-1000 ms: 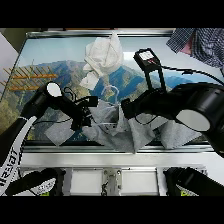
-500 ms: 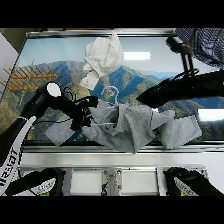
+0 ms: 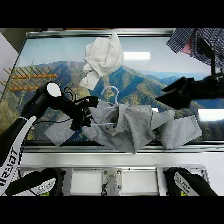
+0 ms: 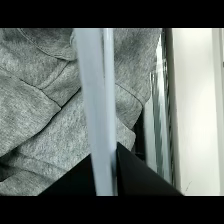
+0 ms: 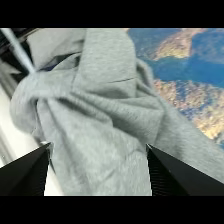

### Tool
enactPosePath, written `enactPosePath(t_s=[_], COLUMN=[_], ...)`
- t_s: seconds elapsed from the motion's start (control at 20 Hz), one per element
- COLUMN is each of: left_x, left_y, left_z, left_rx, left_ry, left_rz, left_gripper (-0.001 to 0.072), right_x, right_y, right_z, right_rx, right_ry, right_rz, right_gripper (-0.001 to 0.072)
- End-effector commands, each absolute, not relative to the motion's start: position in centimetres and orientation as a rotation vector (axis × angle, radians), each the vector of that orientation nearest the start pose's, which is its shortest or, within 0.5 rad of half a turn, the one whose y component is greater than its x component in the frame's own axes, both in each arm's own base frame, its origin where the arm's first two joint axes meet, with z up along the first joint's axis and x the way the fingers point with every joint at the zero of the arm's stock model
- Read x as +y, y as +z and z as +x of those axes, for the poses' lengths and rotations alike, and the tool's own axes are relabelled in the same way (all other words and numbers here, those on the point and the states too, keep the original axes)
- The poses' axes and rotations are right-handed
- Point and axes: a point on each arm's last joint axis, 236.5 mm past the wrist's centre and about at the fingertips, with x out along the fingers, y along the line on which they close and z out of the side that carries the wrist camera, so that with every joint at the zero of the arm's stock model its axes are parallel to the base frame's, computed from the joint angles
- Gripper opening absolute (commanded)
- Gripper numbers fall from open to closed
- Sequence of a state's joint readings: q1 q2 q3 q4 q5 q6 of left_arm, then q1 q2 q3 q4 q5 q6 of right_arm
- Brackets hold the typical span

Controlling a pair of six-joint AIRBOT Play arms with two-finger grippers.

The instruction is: Fold the clothes and pants, and hang the long-sleeved shirts on hangers.

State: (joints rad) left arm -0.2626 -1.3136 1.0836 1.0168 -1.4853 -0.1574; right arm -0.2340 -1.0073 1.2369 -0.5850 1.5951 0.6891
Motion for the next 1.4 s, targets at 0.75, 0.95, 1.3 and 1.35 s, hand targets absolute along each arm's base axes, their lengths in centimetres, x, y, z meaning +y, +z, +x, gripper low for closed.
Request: enactPosePath(t_s=[0.75, 0.95, 1.3, 1.35], left_x=[-19.5, -19.5, -19.5, -19.5], left_y=[0.2, 0.2, 0.2, 0.2], left_z=[24.9, 24.9, 24.9, 24.9], left_rx=[0.985, 0.985, 0.985, 0.985], left_ry=[-1.595, -1.595, -1.595, -1.595], left_rz=[0.706, 0.706, 0.706, 0.706], left_gripper=[0.0021, 0.0021, 0.0021, 0.002], right_x=[10.6, 12.3, 14.4, 14.5], right_y=[7.6, 7.3, 7.2, 7.2], right_z=[26.3, 26.6, 26.3, 26.2], right_rx=[0.448, 0.432, 0.43, 0.431], right_ry=[1.292, 1.354, 1.41, 1.417], right_rz=[0.128, 0.186, 0.179, 0.179], right_gripper=[0.0649, 0.0649, 0.0649, 0.0649])
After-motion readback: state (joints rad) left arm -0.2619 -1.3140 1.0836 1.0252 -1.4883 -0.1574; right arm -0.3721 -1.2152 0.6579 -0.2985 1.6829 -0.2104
